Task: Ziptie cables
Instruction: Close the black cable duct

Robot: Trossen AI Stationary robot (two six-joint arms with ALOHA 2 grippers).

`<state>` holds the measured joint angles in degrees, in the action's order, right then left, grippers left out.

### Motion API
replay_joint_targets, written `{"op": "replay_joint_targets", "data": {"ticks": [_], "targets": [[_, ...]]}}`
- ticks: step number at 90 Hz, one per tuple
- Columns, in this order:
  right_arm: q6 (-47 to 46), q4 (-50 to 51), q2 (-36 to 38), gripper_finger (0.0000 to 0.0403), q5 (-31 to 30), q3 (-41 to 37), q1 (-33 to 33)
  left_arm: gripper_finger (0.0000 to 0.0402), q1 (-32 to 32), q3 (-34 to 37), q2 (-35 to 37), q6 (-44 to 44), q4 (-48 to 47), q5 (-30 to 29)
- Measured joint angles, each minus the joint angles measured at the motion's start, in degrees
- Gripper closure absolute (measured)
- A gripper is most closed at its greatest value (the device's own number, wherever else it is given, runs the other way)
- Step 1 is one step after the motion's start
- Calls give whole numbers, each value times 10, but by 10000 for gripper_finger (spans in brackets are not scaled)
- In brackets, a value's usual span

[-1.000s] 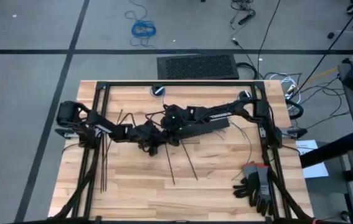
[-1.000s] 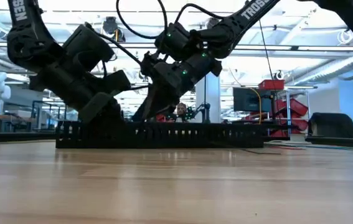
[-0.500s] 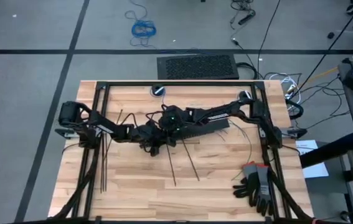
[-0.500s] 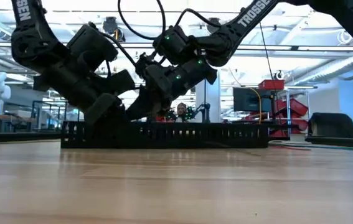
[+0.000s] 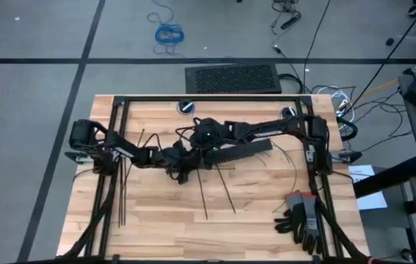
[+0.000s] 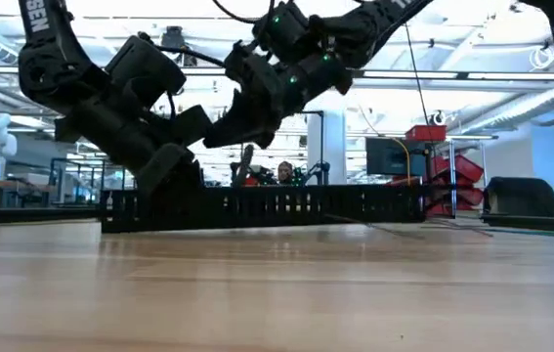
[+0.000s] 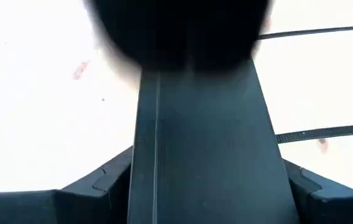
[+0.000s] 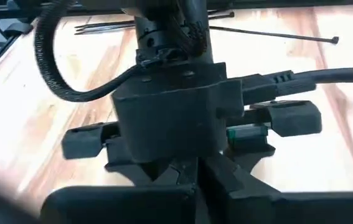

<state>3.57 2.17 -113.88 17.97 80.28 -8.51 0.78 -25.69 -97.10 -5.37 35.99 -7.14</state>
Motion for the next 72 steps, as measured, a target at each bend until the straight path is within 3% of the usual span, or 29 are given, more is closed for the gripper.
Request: {"op": "replay_joint_targets", "data": {"ticks": [14, 34, 46, 60, 72], "targets": [[3, 27, 5, 403, -14, 3, -1, 147, 1, 1, -1, -6, 18, 18], [2, 25, 5, 403, -13, 3, 1, 103, 13, -12, -1, -34, 22, 82], [0, 31, 5, 403, -16, 2, 2, 92, 20, -22, 6, -41, 5, 90], [-17, 41, 7, 403, -14, 2, 4, 92, 20, -23, 96, -48, -111, 93], [-20, 35, 7, 403, -14, 2, 5, 92, 12, -24, 204, -31, -245, 47]]}}
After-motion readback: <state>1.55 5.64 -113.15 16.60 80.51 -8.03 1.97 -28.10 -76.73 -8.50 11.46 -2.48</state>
